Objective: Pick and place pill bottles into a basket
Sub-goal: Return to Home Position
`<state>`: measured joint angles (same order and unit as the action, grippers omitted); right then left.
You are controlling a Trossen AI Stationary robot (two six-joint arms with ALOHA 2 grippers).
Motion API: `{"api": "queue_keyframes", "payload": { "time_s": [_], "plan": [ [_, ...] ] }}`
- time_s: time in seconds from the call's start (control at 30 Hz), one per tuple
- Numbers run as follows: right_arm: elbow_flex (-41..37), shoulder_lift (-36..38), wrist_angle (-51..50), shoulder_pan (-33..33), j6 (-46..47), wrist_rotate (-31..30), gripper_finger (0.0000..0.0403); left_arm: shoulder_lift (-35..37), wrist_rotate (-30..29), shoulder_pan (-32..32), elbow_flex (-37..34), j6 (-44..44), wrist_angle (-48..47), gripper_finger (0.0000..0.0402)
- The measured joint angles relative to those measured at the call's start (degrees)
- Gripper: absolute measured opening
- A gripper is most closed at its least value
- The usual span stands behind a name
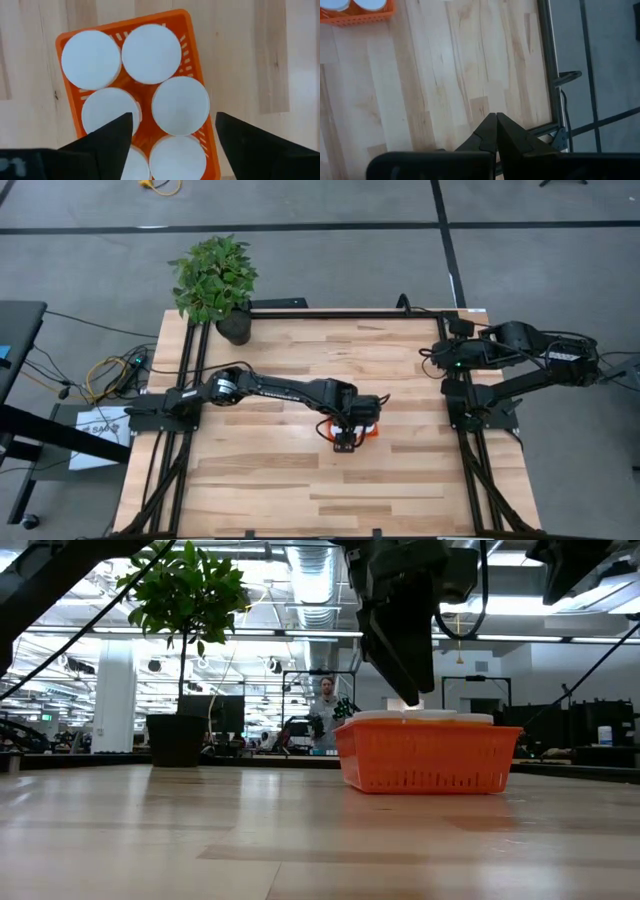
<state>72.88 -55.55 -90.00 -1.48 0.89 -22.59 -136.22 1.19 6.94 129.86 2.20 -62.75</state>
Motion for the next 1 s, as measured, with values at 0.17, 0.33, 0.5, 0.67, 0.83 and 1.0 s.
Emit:
{"api": "queue_keyframes", "payload": {
  "time_s": [0.17, 0.33, 0.5, 0.67, 0.83, 1.0],
  "plan": [
    [0.0, 0.0, 0.0, 0.0, 0.0, 0.0, 0.0000, 0.0, 0.0, 0.0, 0.0, 0.0, -2.4, 0.0281],
    [0.0, 0.0, 0.0, 0.0, -0.5, -0.1, 0.0000, 0.2, 0.0, 0.0, 2.0, -0.3, -12.4, 0.0281],
    [0.0, 0.0, 0.6, 0.0, -1.4, -2.4, 0.0000, 2.8, -3.6, -0.8, 4.4, 3.9, -26.8, 0.0281],
    [0.0, 0.1, 5.0, 0.0, -0.9, -6.3, 0.0000, 10.2, -10.3, -1.2, 4.4, 8.7, -26.4, 0.0281],
    [-0.1, 2.3, 14.4, 0.0, 0.6, -4.4, 0.0000, 18.6, -19.9, -0.9, 4.4, 10.9, -25.1, 0.0281],
    [-0.1, 8.4, 26.4, 0.0, 2.2, 0.9, 0.0000, 28.1, -21.6, -0.9, 2.9, 11.6, -22.2, 0.0281]
  ]
}}
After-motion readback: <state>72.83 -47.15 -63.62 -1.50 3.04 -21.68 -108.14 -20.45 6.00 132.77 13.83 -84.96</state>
